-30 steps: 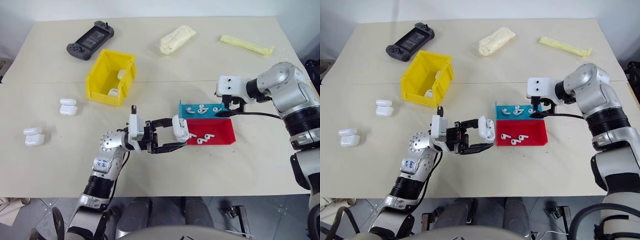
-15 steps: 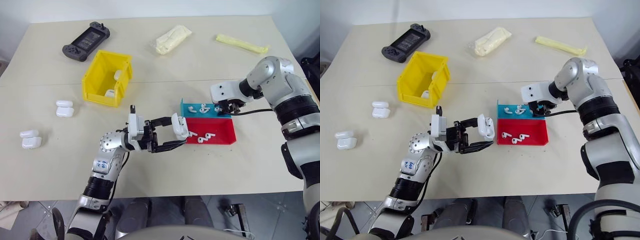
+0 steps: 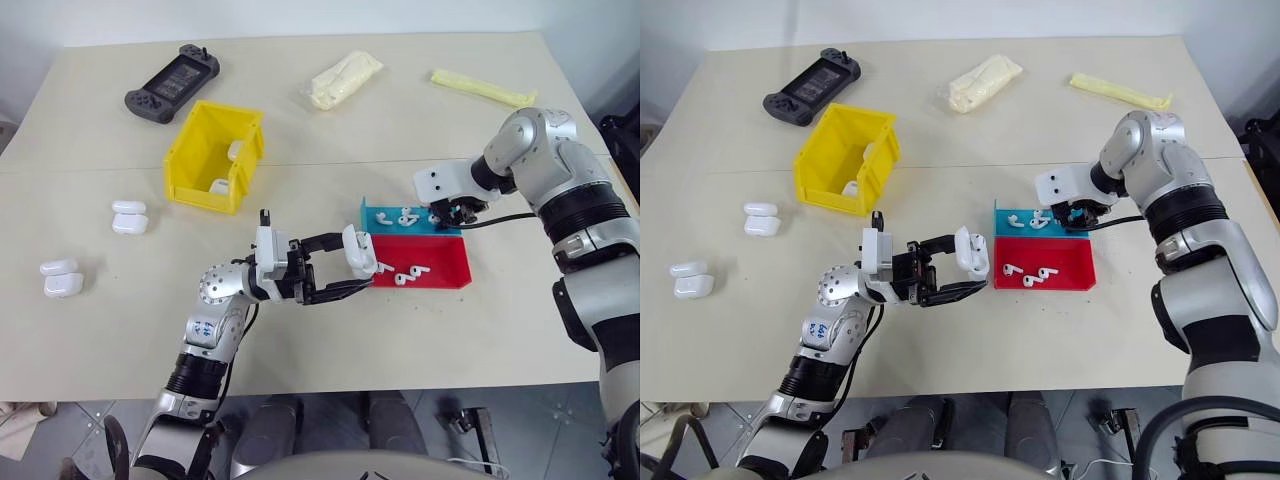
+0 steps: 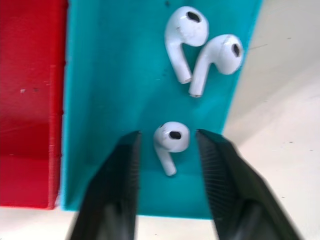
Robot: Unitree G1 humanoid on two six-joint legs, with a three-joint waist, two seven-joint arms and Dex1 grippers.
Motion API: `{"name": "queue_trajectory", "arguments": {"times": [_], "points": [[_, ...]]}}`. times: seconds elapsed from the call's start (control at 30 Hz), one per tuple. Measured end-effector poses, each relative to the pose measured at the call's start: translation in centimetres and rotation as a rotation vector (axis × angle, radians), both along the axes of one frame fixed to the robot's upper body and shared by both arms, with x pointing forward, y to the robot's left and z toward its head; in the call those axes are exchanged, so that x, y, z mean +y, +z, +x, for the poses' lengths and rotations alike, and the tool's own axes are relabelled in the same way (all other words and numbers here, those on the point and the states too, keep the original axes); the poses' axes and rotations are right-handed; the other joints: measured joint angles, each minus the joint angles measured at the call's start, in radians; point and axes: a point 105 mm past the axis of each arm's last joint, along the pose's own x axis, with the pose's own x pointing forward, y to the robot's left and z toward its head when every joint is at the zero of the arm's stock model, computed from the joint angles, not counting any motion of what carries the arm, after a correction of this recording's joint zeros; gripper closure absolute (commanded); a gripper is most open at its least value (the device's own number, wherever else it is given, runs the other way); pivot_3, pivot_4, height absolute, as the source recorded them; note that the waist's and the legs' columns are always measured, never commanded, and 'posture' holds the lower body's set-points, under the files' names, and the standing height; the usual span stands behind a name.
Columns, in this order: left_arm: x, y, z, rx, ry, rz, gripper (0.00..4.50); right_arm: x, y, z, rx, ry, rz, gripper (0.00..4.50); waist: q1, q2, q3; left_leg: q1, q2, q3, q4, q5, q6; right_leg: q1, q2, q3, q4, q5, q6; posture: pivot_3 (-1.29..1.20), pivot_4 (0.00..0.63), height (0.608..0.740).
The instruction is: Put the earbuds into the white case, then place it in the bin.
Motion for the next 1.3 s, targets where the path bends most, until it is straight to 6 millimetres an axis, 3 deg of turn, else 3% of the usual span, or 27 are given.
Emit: {"name": "queue_trajectory", "arguments": {"times": [0.03,0.37,0.5,0.6,0.7,0.8,0.93,1.1,1.3], "points": [[0.0,0.0,0.0,0.0,0.0,0.0,1.74,0.1,0.0,0.0,-0.001,0.003,0.001,4.0,0.0,0.0,0.0,0.0,0.0,0.0,0.0,0.0,0.0,0.0,0.0,0.0,0.0,0.0,0.0,0.0,0.15,0.74],[0.0,0.0,0.0,-0.001,-0.001,0.001,1.74,0.3,0.1,-0.4,-0.025,-0.019,0.09,4.0,0.0,0.0,0.0,0.0,0.0,0.0,0.0,0.0,0.0,-0.001,0.0,0.0,0.0,0.0,0.0,0.0,0.15,0.74],[-0.1,0.0,-0.1,0.001,-0.007,0.001,1.74,-0.2,2.1,-1.0,-0.072,-0.078,0.217,4.0,0.003,0.001,0.0,-0.001,0.0,0.0,0.0,0.0,0.0,-0.001,-0.001,0.0,0.0,0.0,0.0,0.0,0.15,0.74],[-0.3,0.1,-0.2,0.0,-0.025,0.003,1.74,-1.8,4.4,-2.4,-0.118,-0.146,0.364,4.0,0.016,0.001,0.0,-0.001,-0.001,-0.001,-0.001,0.0,0.0,-0.001,-0.001,-0.001,-0.001,0.0,0.0,0.0,0.15,0.74],[-0.6,0.2,-0.1,-0.006,-0.048,0.006,1.74,-2.9,4.6,-4.4,-0.121,-0.22,0.545,4.0,0.027,0.0,0.0,-0.001,0.0,0.0,0.0,-0.001,0.001,-0.001,-0.001,-0.001,-0.001,0.0,0.0,0.0,0.15,0.74],[-1.0,0.6,0.2,-0.02,-0.067,0.007,1.74,-1.7,4.4,-6.4,-0.074,-0.262,0.816,4.0,0.027,0.001,0.0,-0.001,0.0,0.001,0.0,0.0,0.0,-0.001,-0.001,-0.001,0.0,0.0,0.0,0.0,0.15,0.74],[-1.4,0.7,0.6,-0.017,-0.081,0.005,1.74,-0.1,5.6,-8.2,-0.057,-0.343,1.186,4.0,0.029,0.001,0.0,-0.001,0.001,0.001,0.001,0.0,0.0,-0.001,0.0,-0.001,0.002,0.0,0.0,0.0,0.15,0.74],[-1.5,0.7,0.8,-0.01,-0.08,0.004,1.74,2.0,4.5,-11.8,0.173,-0.37,1.449,4.0,0.03,0.001,0.0,-0.001,-0.001,0.001,0.001,-0.001,0.001,-0.001,-0.002,0.0,0.002,0.0,0.0,0.0,0.15,0.74],[-1.6,0.9,0.9,-0.013,-0.081,0.005,1.74,3.9,6.2,-14.4,0.376,-0.341,1.672,4.0,0.029,0.001,0.0,0.0,0.0,0.0,0.002,0.0,0.0,0.0,-0.001,-0.001,0.002,0.0,0.0,0.0,0.15,0.74]]}}
